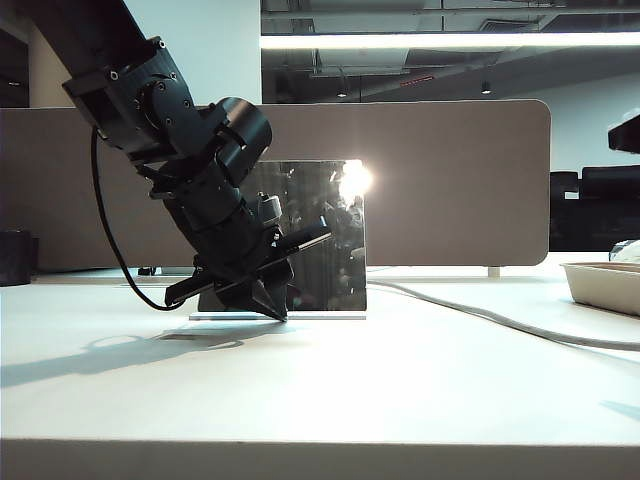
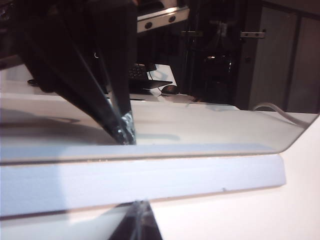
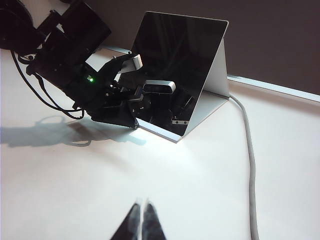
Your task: Push the base of the mirror on the table to move it forward for a short distance.
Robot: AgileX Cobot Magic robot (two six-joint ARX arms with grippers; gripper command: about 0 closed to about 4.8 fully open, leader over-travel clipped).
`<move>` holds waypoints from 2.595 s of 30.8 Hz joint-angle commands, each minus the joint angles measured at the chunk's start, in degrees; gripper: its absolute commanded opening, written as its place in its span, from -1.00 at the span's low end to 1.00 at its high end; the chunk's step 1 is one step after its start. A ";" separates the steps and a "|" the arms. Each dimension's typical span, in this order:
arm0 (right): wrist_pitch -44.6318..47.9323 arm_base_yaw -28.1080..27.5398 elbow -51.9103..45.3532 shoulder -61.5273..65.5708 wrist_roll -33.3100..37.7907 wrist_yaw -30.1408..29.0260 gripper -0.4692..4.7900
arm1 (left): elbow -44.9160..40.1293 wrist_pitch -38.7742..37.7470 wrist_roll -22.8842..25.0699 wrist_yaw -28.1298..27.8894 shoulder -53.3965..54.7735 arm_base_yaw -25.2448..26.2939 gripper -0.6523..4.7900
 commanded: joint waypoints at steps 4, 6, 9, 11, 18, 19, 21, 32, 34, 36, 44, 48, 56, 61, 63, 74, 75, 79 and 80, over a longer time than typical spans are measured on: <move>0.81 0.02 0.04 0.02 -0.04 -0.04 -0.74 | -0.07 -0.70 1.20 0.15 0.55 0.48 -0.77; 0.81 0.02 0.04 0.02 -0.04 -0.02 -0.74 | -0.07 -1.14 1.16 0.44 0.55 0.50 -0.77; 0.81 0.02 0.04 0.02 -0.04 -0.04 -0.74 | -0.07 -2.10 1.14 1.75 0.44 0.48 -0.77; 0.81 0.02 0.04 0.02 -0.02 -0.04 -0.74 | -0.07 -3.30 1.09 2.43 0.22 0.35 -0.77; 0.81 0.02 0.04 0.02 -0.04 -0.07 -0.74 | -0.07 -11.34 0.92 0.98 -2.56 0.04 -0.77; 0.81 0.02 0.04 0.02 -0.02 -0.07 -0.74 | -0.07 -12.37 1.27 0.94 -3.32 0.02 -0.77; 0.81 0.02 0.04 0.02 -0.04 -0.07 -0.74 | -0.07 -13.90 2.23 0.83 -5.05 -0.07 -0.77; 0.81 0.02 0.04 0.02 -0.04 -0.11 -0.74 | -0.07 -23.96 6.34 -7.23 -19.56 -2.62 -0.77; 0.79 0.02 0.04 0.02 -0.02 -0.11 -0.74 | -0.07 -26.56 7.98 -8.33 -23.37 -2.60 -0.77; 0.81 0.02 0.04 0.02 -0.04 -0.11 -0.74 | -0.07 -28.68 9.77 -10.47 -27.43 -2.58 -0.77; 0.81 0.02 0.04 0.02 -0.04 -0.11 -0.74 | -0.13 -34.99 18.40 -21.44 -45.38 -2.49 -0.77; 0.79 0.02 0.04 0.02 -0.04 -0.11 -0.74 | -0.22 -38.42 20.68 -24.70 -53.77 -2.43 -0.77; 0.81 0.02 0.04 0.02 -0.04 -0.11 -0.74 | -5.46 -44.11 18.93 -25.73 -72.72 1.18 -0.77; 0.81 0.04 0.04 0.02 -0.04 -0.11 -0.74 | -14.62 -44.11 15.82 -24.20 -86.12 8.90 -0.77; 0.81 0.04 0.04 0.02 -0.04 -0.11 -0.74 | -17.77 -44.09 15.89 -23.50 -90.75 11.80 -0.77; 0.81 0.02 0.04 0.02 -0.04 -0.11 -0.74 | -38.40 -33.27 18.25 -8.74 -112.15 22.73 -0.77; 0.79 0.02 0.04 0.02 -0.04 -0.11 -0.74 | -39.80 -31.87 19.10 -7.23 -112.89 22.99 -0.77; 0.76 0.02 0.04 0.02 -0.02 -0.11 -0.74 | -45.11 -26.21 22.97 -1.38 -114.07 23.30 -0.77; 0.79 0.02 0.04 0.02 -0.02 -0.11 -0.74 | -46.03 -25.68 23.82 -0.74 -114.07 23.30 -0.76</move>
